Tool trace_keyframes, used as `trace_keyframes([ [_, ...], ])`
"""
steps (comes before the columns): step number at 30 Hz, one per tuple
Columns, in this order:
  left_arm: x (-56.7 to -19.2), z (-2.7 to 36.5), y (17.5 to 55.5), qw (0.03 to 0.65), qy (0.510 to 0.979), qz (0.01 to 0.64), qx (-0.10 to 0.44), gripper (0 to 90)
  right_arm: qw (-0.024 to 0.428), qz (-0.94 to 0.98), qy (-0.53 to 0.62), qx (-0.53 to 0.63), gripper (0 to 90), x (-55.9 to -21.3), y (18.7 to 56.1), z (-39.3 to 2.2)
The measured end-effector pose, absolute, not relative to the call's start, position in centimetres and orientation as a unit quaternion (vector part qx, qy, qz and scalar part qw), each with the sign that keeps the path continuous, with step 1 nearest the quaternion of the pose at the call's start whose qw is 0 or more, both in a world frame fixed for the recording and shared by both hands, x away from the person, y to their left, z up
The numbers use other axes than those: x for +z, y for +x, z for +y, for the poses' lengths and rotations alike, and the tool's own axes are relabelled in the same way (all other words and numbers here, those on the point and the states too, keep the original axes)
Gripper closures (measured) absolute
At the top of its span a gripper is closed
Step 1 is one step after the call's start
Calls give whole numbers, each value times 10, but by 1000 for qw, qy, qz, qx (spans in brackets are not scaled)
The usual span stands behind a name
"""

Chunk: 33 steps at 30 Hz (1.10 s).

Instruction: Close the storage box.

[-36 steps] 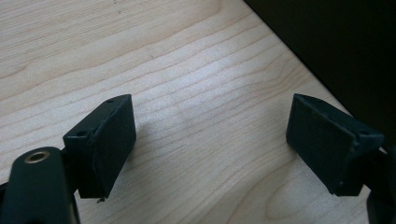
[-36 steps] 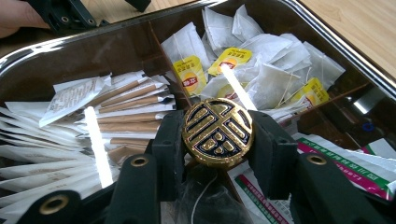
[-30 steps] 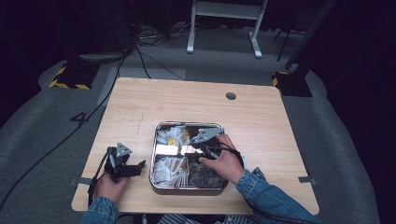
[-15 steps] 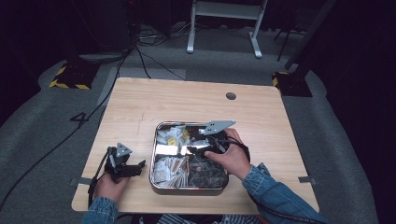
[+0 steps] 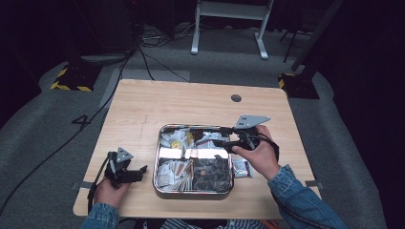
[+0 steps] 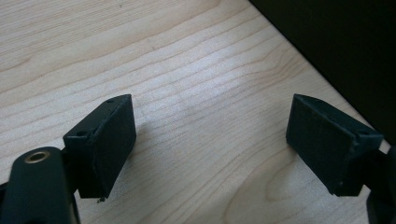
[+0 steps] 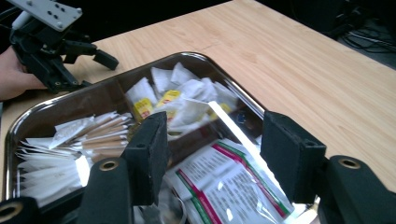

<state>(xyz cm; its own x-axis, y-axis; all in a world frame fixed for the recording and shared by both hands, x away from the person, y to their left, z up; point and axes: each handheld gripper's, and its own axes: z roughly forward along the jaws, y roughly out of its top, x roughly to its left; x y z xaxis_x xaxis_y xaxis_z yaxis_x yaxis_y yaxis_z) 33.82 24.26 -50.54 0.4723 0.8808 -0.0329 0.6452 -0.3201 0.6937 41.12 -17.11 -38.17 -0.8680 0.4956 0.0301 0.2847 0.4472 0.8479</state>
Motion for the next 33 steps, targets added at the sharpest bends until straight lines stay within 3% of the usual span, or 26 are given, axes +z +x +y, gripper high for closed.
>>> trace_keyframes([
  [14,-505,243,338,327,794,480,180,163,132,827,263,478,389,-377,407,-244],
  [23,-505,243,338,327,794,480,180,163,130,836,294,445,383,-397,406,-290],
  [33,-505,243,338,328,795,479,177,163,134,839,315,424,369,-415,409,-311],
])
